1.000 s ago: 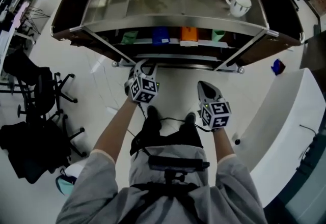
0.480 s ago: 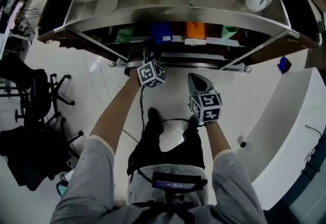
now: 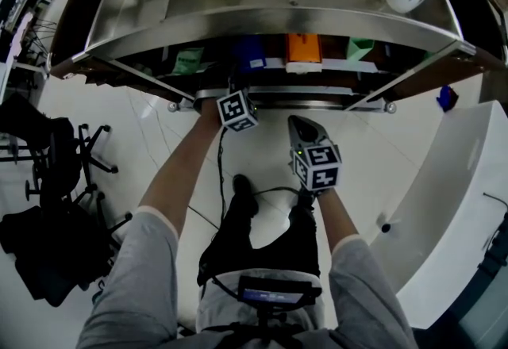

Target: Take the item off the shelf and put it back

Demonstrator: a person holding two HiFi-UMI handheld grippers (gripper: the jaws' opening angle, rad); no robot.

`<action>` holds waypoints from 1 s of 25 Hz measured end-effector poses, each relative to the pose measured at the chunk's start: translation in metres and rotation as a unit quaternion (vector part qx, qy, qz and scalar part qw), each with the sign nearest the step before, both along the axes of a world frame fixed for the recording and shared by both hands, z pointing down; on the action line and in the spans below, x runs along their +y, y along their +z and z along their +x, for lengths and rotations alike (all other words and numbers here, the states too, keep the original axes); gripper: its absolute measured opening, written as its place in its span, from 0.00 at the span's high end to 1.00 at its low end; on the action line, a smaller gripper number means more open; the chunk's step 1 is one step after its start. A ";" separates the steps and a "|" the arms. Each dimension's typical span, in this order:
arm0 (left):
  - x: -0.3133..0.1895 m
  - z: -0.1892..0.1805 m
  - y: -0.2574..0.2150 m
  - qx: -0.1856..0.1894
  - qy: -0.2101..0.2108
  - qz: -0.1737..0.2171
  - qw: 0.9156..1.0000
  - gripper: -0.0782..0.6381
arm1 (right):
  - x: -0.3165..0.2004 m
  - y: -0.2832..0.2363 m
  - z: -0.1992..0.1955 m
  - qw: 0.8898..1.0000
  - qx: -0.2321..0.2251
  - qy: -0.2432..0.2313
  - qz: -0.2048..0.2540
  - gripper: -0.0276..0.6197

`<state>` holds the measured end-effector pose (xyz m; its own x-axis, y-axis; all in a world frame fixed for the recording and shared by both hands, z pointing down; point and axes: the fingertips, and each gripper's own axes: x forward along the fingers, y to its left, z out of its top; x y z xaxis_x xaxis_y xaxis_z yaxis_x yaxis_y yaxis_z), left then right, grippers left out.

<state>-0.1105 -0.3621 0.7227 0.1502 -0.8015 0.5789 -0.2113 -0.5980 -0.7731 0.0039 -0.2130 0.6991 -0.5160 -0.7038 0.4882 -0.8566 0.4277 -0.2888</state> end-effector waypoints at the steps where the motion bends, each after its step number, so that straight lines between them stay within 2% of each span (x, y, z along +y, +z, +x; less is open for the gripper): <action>1: -0.001 -0.001 0.002 -0.003 -0.002 -0.002 1.000 0.49 | 0.001 0.001 0.001 1.000 0.000 0.001 -0.001 0.94; 4: -0.004 -0.003 0.002 -0.008 -0.010 0.009 1.000 0.52 | 0.003 0.003 0.004 1.000 0.002 0.003 -0.003 0.94; 6: -0.004 -0.004 -0.001 -0.011 -0.012 0.021 1.000 0.66 | 0.003 0.004 0.008 1.000 0.003 0.006 -0.005 0.94; 12: 0.002 0.000 -0.009 -0.015 -0.009 0.035 0.999 0.84 | 0.001 0.002 0.012 1.000 0.003 0.007 -0.007 0.94; 21: 0.014 0.008 -0.036 0.014 -0.002 0.044 0.999 0.88 | -0.002 -0.012 0.010 1.000 0.007 0.001 -0.005 0.94; 25: 0.028 0.007 -0.044 0.037 -0.002 0.032 0.999 0.88 | -0.002 -0.025 0.011 1.000 0.013 -0.001 -0.002 0.94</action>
